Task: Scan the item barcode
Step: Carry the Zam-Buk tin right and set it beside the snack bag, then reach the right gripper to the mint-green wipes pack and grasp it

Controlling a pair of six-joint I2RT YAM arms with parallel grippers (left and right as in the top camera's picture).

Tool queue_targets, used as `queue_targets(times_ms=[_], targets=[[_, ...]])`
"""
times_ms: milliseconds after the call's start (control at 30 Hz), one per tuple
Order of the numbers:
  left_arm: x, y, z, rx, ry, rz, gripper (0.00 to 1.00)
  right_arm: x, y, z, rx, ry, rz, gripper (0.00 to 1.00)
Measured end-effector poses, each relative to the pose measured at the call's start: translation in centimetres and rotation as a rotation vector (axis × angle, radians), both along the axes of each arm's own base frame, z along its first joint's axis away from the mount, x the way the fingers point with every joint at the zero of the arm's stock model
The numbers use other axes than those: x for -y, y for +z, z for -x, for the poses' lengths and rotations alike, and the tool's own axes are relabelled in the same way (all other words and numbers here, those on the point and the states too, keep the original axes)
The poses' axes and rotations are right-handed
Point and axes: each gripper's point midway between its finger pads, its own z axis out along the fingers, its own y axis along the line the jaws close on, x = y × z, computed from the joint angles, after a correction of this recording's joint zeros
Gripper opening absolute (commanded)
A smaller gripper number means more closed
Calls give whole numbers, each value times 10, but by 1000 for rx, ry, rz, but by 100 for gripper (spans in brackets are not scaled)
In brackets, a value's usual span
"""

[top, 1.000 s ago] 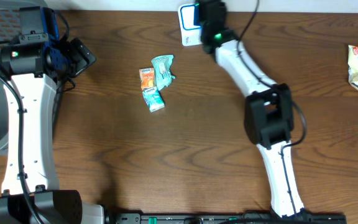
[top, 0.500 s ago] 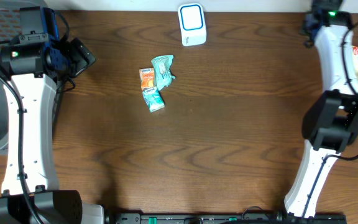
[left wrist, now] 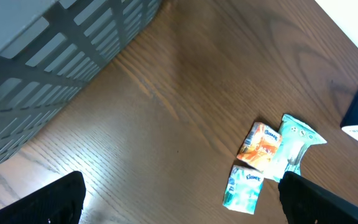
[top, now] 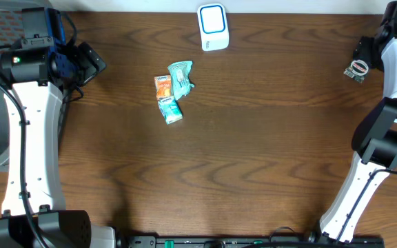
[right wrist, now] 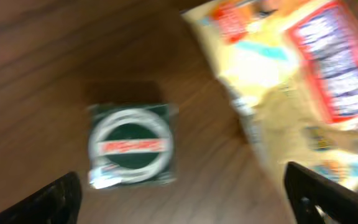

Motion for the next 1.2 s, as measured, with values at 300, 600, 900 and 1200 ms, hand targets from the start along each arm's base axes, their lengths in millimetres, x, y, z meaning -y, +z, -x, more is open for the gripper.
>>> queue_targets(times_ms=[300,600,900,1200], targets=[[0,0,0,0,0,0,98,-89,1,-48,124,199,-166,18],[0,0,0,0,0,0,98,-94,-65,-49,30,195,-171,11],[0,0,0,0,0,0,98,-55,-79,-39,-12,111,-72,13],[0,0,0,0,0,0,98,-6,-74,-6,-130,0,104,15]])
